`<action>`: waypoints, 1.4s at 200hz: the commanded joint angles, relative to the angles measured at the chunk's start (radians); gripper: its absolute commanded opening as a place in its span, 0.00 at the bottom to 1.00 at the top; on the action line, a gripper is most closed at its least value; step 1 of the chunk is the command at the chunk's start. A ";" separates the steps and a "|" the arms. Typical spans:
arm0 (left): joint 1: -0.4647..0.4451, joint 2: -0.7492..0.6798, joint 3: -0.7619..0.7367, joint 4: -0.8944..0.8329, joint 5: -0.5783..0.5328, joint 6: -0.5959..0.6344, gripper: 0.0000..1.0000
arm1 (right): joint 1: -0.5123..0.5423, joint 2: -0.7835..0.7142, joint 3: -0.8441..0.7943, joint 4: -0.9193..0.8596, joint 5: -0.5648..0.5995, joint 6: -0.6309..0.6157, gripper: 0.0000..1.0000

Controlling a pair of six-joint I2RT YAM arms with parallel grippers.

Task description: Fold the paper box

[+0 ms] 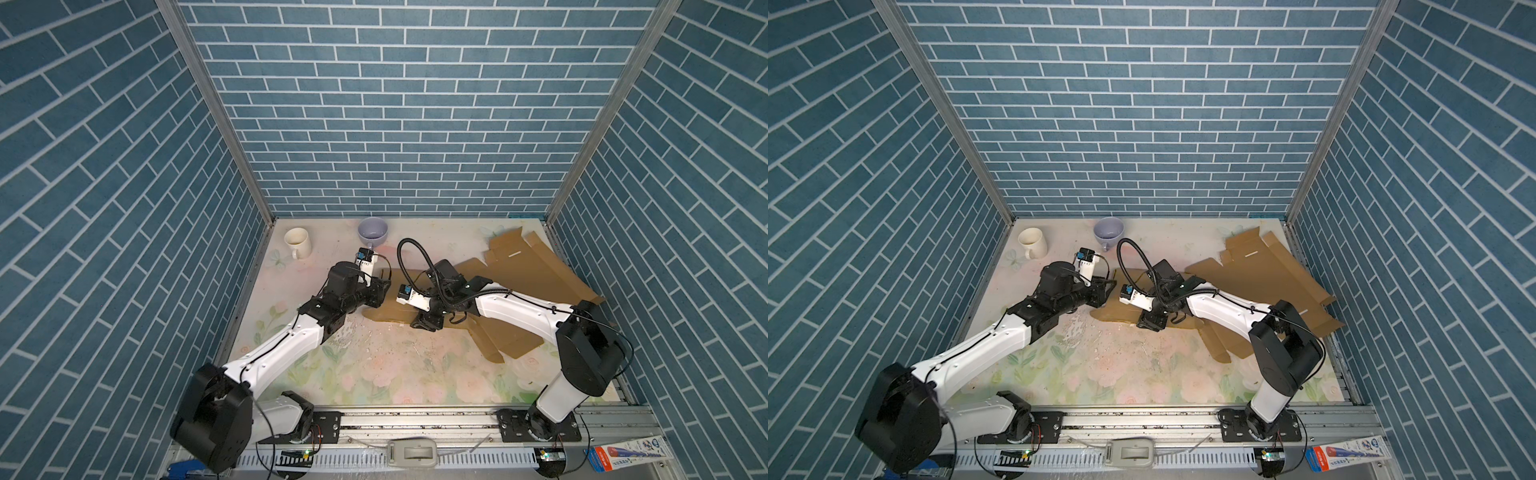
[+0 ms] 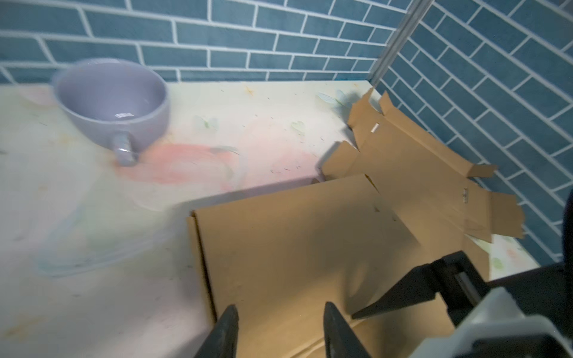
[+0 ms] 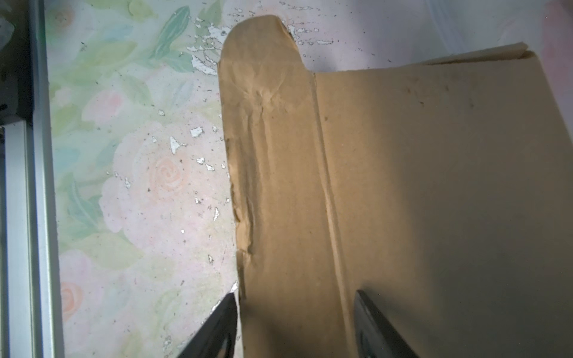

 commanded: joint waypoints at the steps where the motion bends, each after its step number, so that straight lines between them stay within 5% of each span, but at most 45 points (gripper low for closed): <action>1: 0.005 0.063 -0.043 0.141 0.124 -0.079 0.44 | 0.000 0.028 -0.054 0.051 -0.046 0.080 0.61; 85: 0.008 0.224 -0.129 0.217 0.095 -0.104 0.42 | -0.023 -0.006 -0.120 0.172 0.021 0.190 0.59; 144: 0.061 0.093 -0.052 0.058 0.057 -0.054 0.51 | -0.215 -0.251 -0.248 0.351 0.195 0.572 0.55; 173: 0.145 0.080 -0.051 0.040 0.050 -0.100 0.55 | -0.347 -0.306 -0.304 0.336 0.218 0.726 0.40; 197: 0.205 0.167 0.029 -0.015 0.120 -0.132 0.59 | -0.441 -0.339 -0.345 0.308 0.233 0.896 0.01; 228: 0.228 0.275 0.081 0.010 0.170 -0.181 0.68 | -0.548 -0.315 -0.366 0.306 0.050 0.979 0.00; 260: 0.231 0.376 0.130 0.043 0.222 -0.223 0.74 | -0.623 -0.246 -0.402 0.395 -0.165 1.047 0.51; 280: 0.230 0.427 0.137 0.094 0.256 -0.257 0.75 | -0.641 -0.175 -0.413 0.448 -0.252 1.078 0.67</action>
